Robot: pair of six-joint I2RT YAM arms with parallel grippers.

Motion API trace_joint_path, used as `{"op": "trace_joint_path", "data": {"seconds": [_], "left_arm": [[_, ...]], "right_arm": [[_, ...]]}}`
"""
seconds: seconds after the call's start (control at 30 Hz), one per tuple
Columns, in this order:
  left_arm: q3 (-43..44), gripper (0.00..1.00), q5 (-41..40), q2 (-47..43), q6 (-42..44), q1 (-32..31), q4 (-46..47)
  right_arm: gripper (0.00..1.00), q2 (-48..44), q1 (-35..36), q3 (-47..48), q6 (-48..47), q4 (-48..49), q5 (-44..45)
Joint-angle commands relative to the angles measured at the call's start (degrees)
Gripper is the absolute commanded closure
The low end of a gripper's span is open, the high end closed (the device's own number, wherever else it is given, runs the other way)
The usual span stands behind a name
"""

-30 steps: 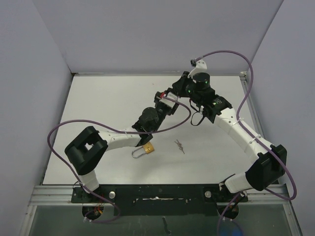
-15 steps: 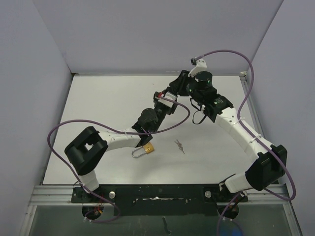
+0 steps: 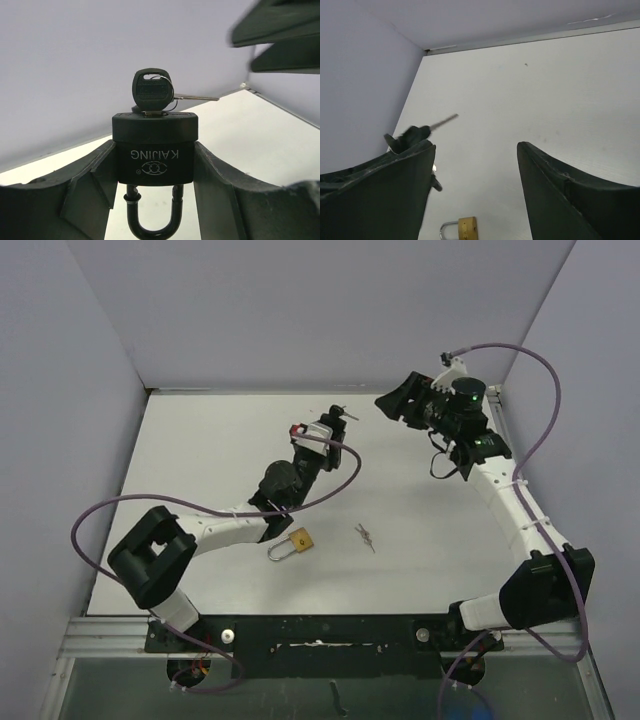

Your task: Unlock with the key

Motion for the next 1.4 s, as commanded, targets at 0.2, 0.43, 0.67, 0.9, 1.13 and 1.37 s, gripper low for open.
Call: {"op": "trace_joint_path", "data": {"seconds": [0.2, 0.43, 0.67, 0.9, 1.13, 1.37], "left_arm": [[7.99, 1.0, -3.27, -10.54, -14.06, 6.74, -12.15], [14.02, 1.0, -0.76, -10.66, -28.34, 9.64, -25.46], [15.19, 1.0, 0.32, -8.88, -37.81, 10.19, -28.88], [15.32, 1.0, -0.7, -7.38, -42.54, 10.43, -29.39], [16.72, 1.0, -0.64, -6.09, -45.5, 10.44, -31.43], [16.63, 1.0, 0.61, -5.35, -46.42, 10.32, -31.16]], "right_arm": [[0.18, -7.96, -6.47, -5.53, -6.5, -2.69, -0.35], [0.02, -7.99, -4.82, -11.02, -6.67, 0.52, -5.36], [0.02, -5.38, 0.96, -10.73, -8.09, 2.99, -8.37], [0.02, -1.36, 4.93, -9.98, -6.34, 5.69, -10.62], [0.02, 1.77, 7.17, -9.47, -5.08, 7.83, -11.21], [0.02, 4.01, 8.34, -8.4, -3.53, 9.76, -11.87]]}}
